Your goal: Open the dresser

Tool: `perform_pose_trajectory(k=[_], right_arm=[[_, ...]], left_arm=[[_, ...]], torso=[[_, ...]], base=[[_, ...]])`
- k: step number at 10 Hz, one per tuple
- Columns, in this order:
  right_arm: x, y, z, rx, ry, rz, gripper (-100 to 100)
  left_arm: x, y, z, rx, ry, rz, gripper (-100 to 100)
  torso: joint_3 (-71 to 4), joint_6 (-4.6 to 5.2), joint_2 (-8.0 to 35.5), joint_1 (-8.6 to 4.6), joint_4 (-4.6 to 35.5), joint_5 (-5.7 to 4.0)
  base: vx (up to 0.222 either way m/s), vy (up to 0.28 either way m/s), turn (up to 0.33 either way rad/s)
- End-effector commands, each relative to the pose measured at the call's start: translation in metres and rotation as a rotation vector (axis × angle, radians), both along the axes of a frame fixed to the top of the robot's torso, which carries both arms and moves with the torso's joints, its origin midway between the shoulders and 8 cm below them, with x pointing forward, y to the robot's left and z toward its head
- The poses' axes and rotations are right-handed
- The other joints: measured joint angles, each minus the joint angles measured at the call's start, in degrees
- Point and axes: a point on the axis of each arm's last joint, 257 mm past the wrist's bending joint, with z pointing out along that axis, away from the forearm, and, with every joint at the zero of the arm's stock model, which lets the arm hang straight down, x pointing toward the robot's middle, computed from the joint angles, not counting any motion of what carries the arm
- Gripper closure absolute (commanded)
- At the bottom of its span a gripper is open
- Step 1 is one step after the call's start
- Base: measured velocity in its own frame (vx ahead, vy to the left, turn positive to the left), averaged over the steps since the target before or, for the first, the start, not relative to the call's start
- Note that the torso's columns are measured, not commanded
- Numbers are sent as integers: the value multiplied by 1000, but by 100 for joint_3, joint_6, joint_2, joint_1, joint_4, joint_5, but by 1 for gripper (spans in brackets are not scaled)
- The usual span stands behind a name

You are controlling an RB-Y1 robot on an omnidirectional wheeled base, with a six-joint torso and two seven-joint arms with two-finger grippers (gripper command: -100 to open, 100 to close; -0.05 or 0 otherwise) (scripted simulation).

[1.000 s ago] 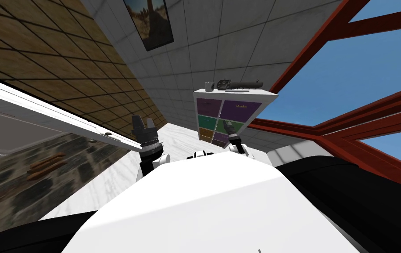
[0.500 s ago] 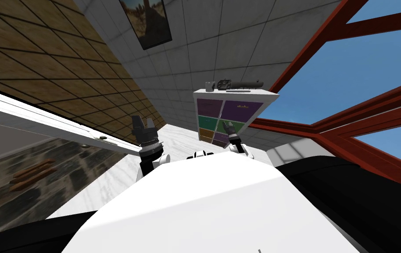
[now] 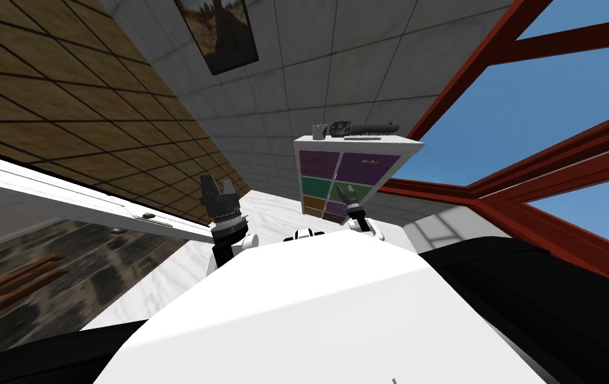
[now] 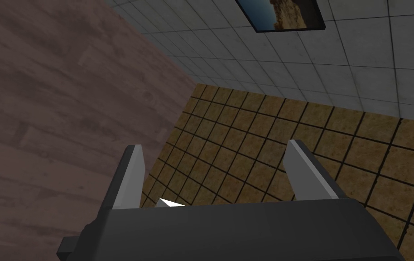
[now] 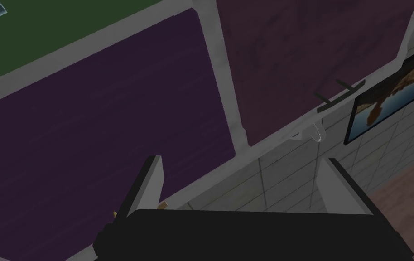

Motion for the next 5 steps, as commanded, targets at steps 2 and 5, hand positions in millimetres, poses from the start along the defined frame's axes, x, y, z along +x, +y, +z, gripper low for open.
perform_pose_trajectory(k=[2,5], right_arm=[[6,-7,-13,-114,25,-41,-100],[10,-11,-21,-196,41,-69,-100]], left_arm=[[0,0,0,0,0,0,0],[0,0,0,0,0,0,0]], torso=[[8,-2,15,-16,4,-4],[8,-2,14,-11,4,-2]], base=[[33,40,-34],[29,42,-57]])
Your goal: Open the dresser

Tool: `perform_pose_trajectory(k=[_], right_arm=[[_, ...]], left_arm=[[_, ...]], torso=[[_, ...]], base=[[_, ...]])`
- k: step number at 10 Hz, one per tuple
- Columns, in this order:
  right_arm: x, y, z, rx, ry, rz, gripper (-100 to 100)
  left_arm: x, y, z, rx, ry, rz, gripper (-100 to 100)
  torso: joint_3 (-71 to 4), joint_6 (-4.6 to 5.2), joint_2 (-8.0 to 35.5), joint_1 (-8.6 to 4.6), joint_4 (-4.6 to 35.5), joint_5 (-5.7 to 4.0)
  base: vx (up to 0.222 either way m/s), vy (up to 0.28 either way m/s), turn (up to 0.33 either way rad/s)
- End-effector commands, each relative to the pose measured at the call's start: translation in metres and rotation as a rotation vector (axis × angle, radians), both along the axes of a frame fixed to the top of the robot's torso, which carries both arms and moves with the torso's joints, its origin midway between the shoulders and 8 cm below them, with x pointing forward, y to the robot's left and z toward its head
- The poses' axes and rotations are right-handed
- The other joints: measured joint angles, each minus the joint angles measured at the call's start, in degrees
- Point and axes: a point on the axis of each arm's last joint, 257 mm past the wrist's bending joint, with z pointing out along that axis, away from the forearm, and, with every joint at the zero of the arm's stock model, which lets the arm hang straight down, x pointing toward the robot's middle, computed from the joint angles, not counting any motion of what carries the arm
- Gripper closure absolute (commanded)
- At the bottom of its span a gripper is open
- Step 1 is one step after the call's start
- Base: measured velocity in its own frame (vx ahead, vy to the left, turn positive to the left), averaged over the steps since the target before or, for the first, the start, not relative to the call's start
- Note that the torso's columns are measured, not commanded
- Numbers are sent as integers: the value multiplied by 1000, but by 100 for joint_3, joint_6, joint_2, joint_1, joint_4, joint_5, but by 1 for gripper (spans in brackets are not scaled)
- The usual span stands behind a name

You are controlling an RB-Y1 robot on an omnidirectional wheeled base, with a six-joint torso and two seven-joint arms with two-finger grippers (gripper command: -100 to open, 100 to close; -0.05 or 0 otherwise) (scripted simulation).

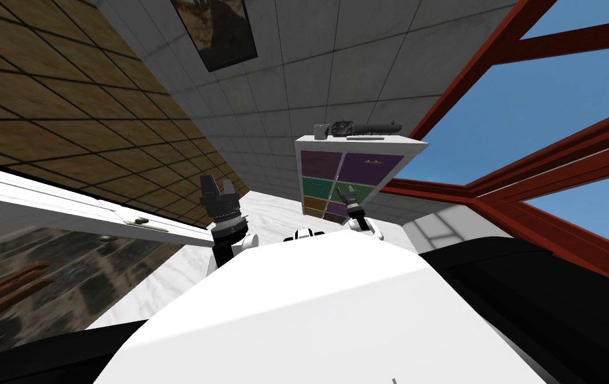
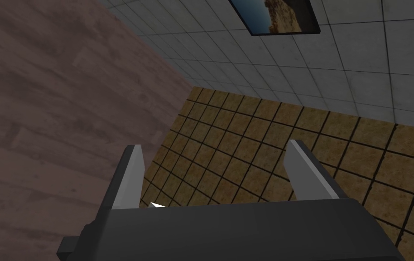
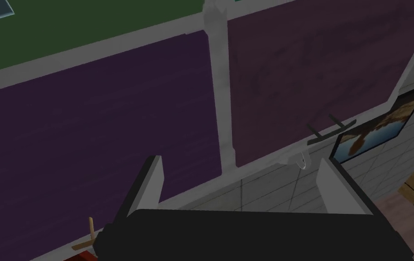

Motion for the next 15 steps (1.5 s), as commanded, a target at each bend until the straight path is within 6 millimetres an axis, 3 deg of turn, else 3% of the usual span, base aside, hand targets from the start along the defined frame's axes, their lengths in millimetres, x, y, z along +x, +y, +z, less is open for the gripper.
perform_pose_trajectory(k=[1,15], right_arm=[[4,-4,-8,-82,16,-27,-100],[28,-20,-49,-481,95,-144,-100]], left_arm=[[0,0,0,0,0,0,0],[0,0,0,0,0,0,0]], torso=[[-3,3,-7,5,-2,0],[-3,1,-5,5,-1,1]], base=[[43,49,-66],[35,48,-61]])
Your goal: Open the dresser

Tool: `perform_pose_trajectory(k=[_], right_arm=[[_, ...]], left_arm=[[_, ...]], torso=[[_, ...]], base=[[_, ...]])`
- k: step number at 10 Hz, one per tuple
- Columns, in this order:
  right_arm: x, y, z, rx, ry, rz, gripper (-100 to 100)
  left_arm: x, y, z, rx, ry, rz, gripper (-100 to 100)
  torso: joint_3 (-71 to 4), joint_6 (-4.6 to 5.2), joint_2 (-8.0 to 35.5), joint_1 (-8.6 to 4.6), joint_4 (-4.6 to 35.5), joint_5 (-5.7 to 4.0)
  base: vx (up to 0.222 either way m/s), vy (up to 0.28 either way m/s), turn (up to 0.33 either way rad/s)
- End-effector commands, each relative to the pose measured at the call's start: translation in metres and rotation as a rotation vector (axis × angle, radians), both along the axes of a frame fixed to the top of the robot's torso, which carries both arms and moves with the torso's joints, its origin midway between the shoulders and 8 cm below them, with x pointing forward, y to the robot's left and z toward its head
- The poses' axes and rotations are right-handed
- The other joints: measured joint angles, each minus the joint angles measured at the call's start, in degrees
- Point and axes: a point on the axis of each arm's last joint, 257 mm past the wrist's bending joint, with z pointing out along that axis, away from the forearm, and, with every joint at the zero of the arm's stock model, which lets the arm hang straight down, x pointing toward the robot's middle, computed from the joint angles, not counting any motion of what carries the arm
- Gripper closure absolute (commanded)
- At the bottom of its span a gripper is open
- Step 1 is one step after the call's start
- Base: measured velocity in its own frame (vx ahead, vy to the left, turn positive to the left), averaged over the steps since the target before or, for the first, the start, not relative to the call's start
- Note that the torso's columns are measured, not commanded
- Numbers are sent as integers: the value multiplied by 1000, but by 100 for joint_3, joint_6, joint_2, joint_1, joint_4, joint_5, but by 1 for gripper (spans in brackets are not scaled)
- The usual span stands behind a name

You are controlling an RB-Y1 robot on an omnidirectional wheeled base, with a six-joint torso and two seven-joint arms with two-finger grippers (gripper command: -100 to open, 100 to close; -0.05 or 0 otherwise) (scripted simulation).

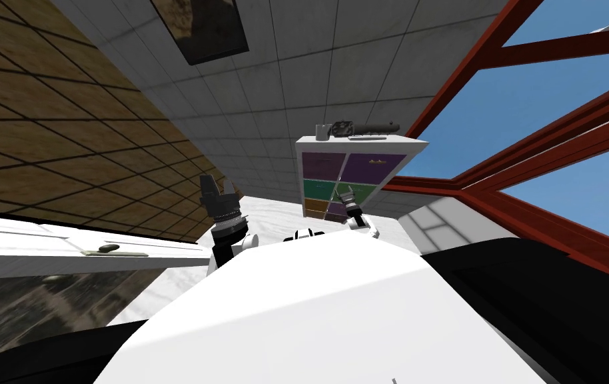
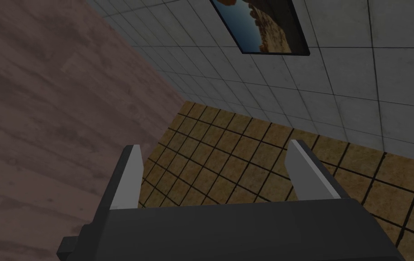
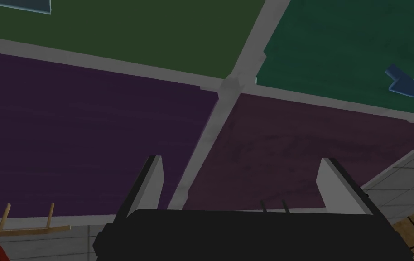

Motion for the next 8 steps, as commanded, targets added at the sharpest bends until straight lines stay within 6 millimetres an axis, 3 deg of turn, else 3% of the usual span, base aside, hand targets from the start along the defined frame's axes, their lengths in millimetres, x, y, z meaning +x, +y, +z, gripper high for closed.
perform_pose_trajectory(k=[1,8], right_arm=[[4,-1,-7,-80,14,-21,-100],[18,-1,-23,-263,45,-64,-100]], left_arm=[[0,0,0,0,0,0,0],[0,0,0,0,0,0,0]], torso=[[-1,1,-2,11,-1,3],[-2,1,-4,3,-1,1]], base=[[29,54,-51],[31,41,-61]])
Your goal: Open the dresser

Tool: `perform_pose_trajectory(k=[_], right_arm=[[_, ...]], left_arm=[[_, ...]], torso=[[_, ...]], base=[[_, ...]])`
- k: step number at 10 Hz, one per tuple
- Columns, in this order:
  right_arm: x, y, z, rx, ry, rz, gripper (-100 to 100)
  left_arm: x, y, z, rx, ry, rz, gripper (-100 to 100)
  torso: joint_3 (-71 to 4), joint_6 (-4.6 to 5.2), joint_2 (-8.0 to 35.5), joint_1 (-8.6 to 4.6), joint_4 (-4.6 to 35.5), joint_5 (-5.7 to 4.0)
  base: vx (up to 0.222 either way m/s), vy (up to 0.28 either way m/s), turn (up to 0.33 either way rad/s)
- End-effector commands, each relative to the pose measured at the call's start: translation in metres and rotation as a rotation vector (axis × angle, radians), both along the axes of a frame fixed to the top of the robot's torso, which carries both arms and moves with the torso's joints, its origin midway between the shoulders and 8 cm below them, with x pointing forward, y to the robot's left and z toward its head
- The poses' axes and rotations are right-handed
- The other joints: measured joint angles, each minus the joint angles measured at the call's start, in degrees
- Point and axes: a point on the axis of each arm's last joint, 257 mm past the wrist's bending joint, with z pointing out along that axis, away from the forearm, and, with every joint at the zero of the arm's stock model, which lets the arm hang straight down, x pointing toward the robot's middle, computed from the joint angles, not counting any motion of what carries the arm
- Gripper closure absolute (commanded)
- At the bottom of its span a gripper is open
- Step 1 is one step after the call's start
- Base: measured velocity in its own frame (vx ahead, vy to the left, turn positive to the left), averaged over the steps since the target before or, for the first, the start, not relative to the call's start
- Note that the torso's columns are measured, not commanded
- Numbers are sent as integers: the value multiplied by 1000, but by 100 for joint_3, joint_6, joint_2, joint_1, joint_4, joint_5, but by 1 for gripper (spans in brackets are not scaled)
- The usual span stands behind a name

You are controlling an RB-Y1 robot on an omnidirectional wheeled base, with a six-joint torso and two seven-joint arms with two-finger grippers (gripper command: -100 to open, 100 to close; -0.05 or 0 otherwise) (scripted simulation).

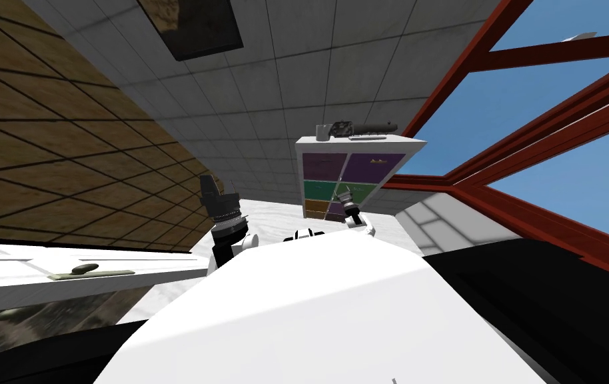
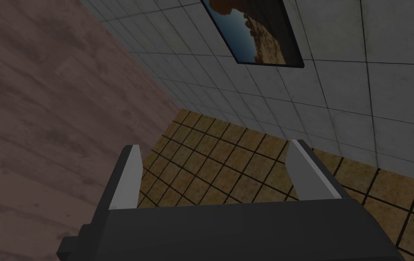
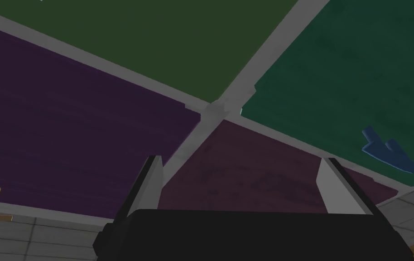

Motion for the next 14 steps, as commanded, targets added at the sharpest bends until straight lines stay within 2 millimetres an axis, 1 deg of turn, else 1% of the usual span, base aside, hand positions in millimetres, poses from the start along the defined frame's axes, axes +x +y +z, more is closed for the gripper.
perform_pose_trajectory(k=[1,4,9,10,11,13,14], right_arm=[[2,0,-4,-52,6,-11,-100],[11,4,-13,-131,22,-28,-100],[19,12,-22,-226,37,-47,-100],[23,17,-27,-248,42,-51,-100],[23,17,-27,-255,42,-52,-100],[30,32,-35,-281,51,-59,-100],[30,32,-35,-291,51,-60,-100]], left_arm=[[0,0,0,0,0,0,0],[0,0,0,0,0,0,0],[0,0,0,0,0,0,0],[0,0,0,0,0,0,0],[0,0,0,0,0,0,0],[0,0,0,0,0,0,0],[0,0,0,0,0,0,0]], torso=[[1,-2,2,-6,0,-1],[2,-2,4,-2,1,0],[1,-1,2,-4,1,-1],[3,-1,5,-5,1,-1],[3,-1,4,-3,1,-1],[2,0,3,-3,1,-1],[0,-2,0,1,0,0]], base=[[19,14,26],[25,31,-70],[30,37,-51],[25,33,-61],[19,30,-33],[25,32,-67],[25,35,-32]])
